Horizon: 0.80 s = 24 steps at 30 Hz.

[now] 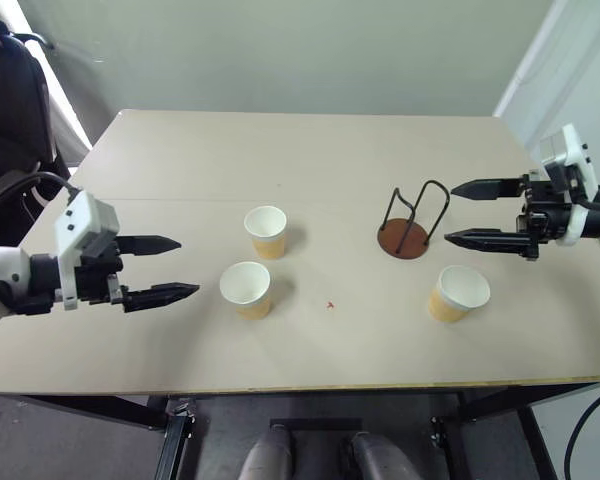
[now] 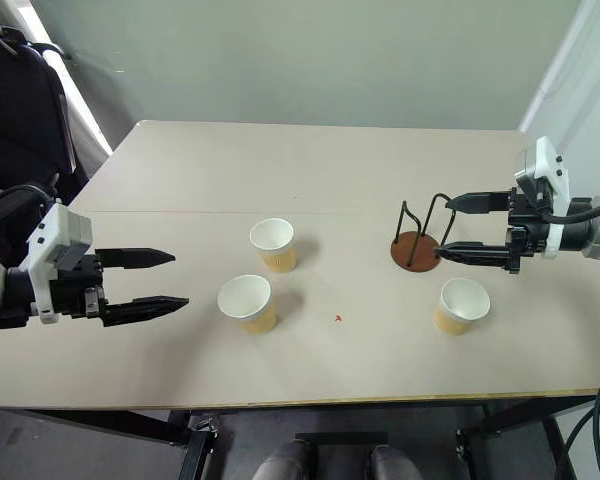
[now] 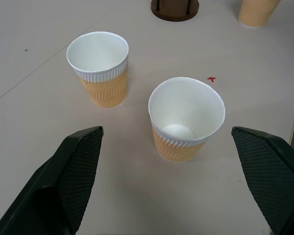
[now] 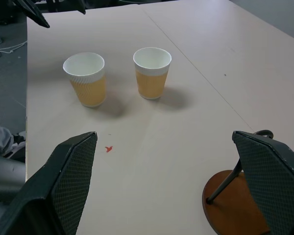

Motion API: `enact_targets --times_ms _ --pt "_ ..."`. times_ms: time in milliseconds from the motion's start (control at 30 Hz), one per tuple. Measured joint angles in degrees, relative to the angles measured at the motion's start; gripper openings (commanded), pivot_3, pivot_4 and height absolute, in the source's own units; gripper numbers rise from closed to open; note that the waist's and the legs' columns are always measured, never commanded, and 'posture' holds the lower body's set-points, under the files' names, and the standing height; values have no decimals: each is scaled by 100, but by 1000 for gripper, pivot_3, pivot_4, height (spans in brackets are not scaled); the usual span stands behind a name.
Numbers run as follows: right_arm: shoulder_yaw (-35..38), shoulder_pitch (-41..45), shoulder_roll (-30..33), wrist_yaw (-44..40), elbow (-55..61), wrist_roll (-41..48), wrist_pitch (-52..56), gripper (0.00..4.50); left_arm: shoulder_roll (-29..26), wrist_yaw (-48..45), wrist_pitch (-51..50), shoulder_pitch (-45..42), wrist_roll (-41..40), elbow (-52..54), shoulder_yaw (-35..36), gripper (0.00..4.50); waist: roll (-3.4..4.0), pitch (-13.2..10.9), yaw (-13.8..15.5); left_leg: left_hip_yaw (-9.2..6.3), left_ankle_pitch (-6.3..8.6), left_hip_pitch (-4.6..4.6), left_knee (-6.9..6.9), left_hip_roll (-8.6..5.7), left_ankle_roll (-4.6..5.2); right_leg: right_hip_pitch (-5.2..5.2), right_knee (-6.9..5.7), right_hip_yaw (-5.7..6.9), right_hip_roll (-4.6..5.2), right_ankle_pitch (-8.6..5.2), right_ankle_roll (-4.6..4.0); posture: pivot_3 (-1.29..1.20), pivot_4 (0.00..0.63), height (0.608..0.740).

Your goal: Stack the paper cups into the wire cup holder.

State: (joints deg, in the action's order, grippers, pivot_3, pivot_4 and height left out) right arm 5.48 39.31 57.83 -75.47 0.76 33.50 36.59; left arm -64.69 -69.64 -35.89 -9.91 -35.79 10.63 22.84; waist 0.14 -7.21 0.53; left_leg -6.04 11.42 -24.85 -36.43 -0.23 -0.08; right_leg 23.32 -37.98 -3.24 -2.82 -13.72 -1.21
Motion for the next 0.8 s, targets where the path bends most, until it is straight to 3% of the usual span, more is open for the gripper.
enact_targets --times_ms 333,467,800 --pt "-6 20 -57 448 -16 -202 67 4478 0 -38 110 -35 9 -72 0 4500 0 0 -2 1 0 2 -1 1 0 0 -1 0 0 1 -1 0 150 740" --pt "-420 484 -739 1525 -55 -772 315 4478 7 -39 170 -40 16 -109 -25 4500 -1 0 -55 2 0 38 8 4 1 -20 -6 -3 -1 5 -9 0 150 740" --pt "-1128 856 -1755 2947 -455 -1539 1151 4478 40 -20 204 -12 24 -103 -104 4500 4 -3 -31 5 0 25 14 5 3 -3 -5 -3 -1 5 -10 0 150 740"
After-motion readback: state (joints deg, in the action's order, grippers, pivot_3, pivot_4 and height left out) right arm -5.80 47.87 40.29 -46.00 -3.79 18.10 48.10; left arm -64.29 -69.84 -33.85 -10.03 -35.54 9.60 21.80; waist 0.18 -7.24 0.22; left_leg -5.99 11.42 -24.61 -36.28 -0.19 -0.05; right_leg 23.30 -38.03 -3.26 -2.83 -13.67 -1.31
